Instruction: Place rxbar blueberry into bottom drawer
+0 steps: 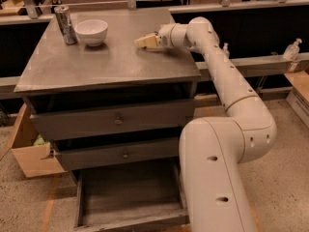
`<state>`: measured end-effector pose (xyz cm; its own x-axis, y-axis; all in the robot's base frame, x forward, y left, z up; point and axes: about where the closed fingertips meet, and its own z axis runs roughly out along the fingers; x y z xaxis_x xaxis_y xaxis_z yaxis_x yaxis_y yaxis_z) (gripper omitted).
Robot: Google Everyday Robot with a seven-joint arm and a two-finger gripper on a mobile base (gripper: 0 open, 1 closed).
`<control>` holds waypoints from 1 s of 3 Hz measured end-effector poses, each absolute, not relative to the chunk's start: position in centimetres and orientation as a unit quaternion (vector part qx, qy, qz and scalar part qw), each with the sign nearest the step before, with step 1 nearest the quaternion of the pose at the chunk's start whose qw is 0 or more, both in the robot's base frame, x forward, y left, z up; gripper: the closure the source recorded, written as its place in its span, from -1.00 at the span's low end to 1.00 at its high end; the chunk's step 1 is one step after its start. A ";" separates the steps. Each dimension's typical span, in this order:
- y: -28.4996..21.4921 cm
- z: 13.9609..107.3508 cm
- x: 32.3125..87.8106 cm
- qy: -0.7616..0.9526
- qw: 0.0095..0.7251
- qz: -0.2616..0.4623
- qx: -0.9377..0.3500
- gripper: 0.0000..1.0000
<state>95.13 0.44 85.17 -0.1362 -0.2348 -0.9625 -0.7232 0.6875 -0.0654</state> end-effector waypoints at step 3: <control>-0.2 87.2 93.6 0.721 0.551 0.240 -0.345 0.76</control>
Offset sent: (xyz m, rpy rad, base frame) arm 0.0246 -0.0093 0.0046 0.0067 0.0719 0.0146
